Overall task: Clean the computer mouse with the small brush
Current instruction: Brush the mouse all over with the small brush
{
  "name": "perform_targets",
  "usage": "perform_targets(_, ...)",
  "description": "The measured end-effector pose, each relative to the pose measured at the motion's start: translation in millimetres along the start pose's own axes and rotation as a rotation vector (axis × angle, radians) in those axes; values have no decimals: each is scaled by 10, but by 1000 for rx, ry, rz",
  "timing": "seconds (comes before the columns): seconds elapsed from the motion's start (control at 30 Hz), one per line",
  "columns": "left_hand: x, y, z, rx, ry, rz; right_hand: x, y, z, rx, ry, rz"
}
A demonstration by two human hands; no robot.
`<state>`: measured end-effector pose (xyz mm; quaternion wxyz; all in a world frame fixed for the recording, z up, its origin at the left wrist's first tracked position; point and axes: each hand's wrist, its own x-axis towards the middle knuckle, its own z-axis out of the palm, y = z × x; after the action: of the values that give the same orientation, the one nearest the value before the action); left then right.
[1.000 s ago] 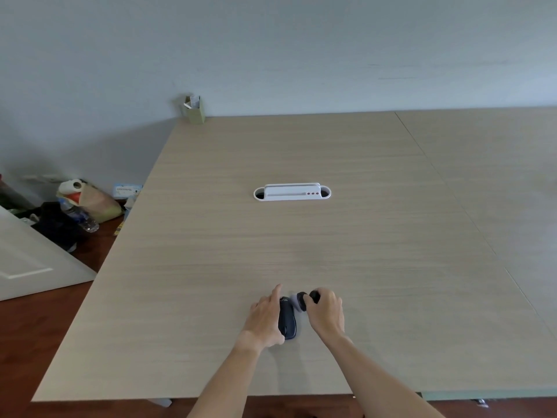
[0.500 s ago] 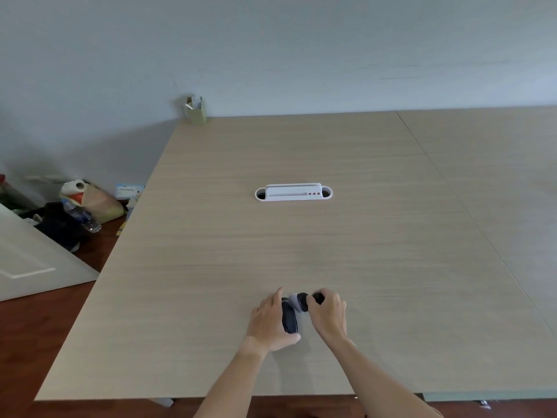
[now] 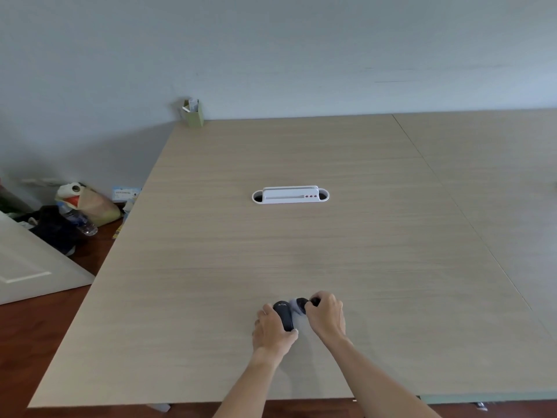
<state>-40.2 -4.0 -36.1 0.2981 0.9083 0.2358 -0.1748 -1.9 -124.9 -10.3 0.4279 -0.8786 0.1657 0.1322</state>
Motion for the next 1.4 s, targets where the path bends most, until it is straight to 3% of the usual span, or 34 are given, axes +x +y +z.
perform_targets(0.23,73,-60,-49,57,-23,25,-7,44,9,59,-66,-42)
perform_targets(0.4,85,-71,-89,82,-36,63,-33,4,1,-2,41,-25)
perform_targets(0.57,101,-90,-106,89,-58,79,-10,25,35,13,-71,-89)
perform_targets(0.73,98,-73,-125,126,-64,94,-10,11,-7,23,32,-77)
perform_targets(0.83,100,-95,-122,122,-69,111,-25,-11,14,73,-51,-137)
perform_targets(1.07,110,-137,-178,13,-55,108,-7,-15,32,-24,23,-63)
perform_targets(1.27,115,-113,-186,63,-41,109,8,26,38,22,-85,-115)
perform_targets(1.4,129,-97,-180,106,-37,117,-7,44,10,-30,-2,-53)
